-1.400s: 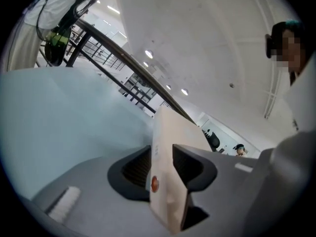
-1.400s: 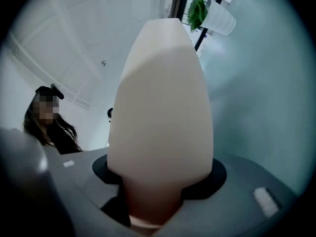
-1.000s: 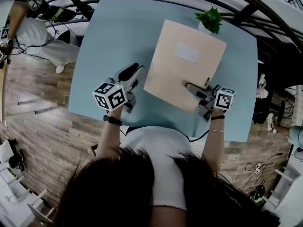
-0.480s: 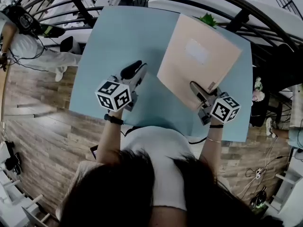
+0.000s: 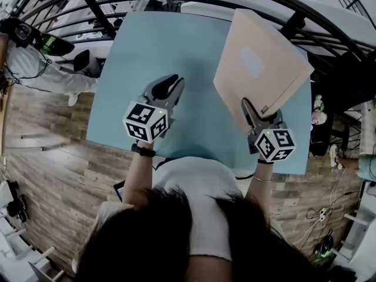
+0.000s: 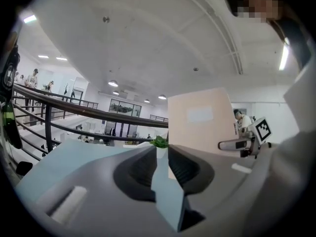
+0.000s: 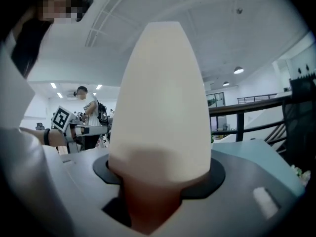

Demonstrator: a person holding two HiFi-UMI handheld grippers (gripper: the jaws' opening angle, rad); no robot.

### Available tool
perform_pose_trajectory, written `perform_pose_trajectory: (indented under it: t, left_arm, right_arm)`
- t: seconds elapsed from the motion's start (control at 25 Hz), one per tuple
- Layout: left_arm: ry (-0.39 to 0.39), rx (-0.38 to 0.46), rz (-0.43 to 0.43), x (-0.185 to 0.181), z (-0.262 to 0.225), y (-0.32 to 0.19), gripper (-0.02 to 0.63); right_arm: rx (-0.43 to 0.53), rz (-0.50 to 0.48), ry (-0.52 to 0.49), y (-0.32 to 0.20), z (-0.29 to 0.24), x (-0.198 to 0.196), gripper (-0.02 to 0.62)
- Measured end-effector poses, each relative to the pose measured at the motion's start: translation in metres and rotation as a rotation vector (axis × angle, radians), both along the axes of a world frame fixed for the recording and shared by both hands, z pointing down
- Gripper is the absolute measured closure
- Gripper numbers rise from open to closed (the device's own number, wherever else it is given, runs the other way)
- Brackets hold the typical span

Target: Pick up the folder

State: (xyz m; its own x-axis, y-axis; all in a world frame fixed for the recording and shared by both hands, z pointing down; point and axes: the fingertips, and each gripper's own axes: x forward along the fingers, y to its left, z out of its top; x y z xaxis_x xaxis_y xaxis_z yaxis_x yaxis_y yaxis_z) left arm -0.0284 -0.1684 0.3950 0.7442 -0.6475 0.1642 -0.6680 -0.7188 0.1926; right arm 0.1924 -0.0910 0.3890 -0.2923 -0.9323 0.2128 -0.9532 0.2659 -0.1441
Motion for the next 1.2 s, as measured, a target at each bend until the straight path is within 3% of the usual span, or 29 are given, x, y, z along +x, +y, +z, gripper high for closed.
perform_pose_trajectory:
  t: [0.24,0.4,1.2]
  left_arm:
    - [-0.032,0.036,-0.013,0.005,0.000,0.001,0.498]
    - [-0.059,0.085,-0.039,0.002,-0.001,0.003,0.533]
    - [-0.095,0.122,-0.038,0.018,0.004,-0.004,0.549]
  right_arm:
    - [0.031,0.055,0.184,0.004,-0.001,0.005,0.311]
    - [0.039,0.081,0.254,0.006,0.002,0.005,0.314]
    - [0.042,0.098,0.227,-0.005,0.008,0.012,0.319]
